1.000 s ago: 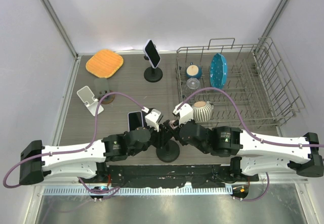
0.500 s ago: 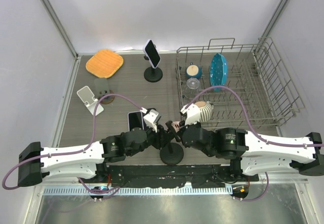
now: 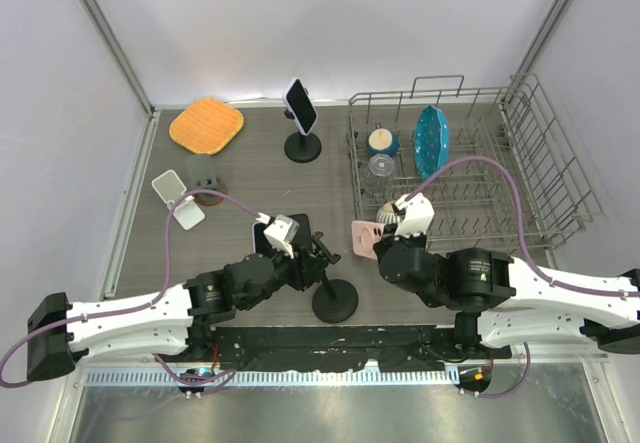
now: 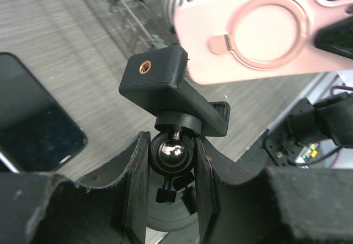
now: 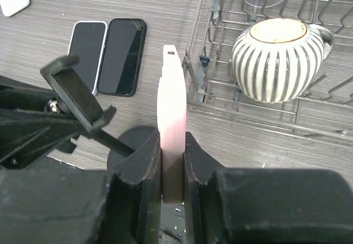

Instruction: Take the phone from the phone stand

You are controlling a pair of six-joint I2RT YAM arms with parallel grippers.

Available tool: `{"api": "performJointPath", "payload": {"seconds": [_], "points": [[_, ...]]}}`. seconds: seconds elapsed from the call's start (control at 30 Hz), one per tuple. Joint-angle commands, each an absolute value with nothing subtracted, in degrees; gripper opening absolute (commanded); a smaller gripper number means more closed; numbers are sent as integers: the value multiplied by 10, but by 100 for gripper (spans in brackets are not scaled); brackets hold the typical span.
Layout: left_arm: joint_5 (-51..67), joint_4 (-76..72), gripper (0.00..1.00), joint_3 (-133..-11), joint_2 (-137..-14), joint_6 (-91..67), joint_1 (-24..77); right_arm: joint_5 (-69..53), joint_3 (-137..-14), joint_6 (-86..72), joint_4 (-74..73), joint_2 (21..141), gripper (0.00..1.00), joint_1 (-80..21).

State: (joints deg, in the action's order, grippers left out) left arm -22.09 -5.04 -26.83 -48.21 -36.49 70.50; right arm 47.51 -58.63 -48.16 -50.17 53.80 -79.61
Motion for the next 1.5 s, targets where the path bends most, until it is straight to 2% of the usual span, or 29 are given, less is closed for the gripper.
{"api": "performJointPath", "payload": {"seconds": [0.0, 0.33, 0.53, 0.83, 1.07, 1.23, 1.47], "points": [[-271, -40, 0, -261, -469, -344, 700, 555, -615, -486, -556, 524, 1, -792], [-228, -59, 0, -276, -476, -299, 703, 444, -563, -328, -352, 459, 1, -792], [-235, -5, 0, -338, -470, -259, 702, 407, -548, -293, -327, 426, 1, -793], [-330, 114, 0, -446, -485, -188, 672, 396, -518, -279, -309, 366, 1, -792], [-288, 62, 0, -473, -505, -147, 500, 381, -508, -273, -308, 376, 1, -792], [-321, -41, 0, -510, -575, -112, 402, 369, -504, -269, -302, 398, 1, -793], [-229, -140, 0, -577, -709, -129, 220, 341, -492, -258, -280, 410, 1, -792]]}}
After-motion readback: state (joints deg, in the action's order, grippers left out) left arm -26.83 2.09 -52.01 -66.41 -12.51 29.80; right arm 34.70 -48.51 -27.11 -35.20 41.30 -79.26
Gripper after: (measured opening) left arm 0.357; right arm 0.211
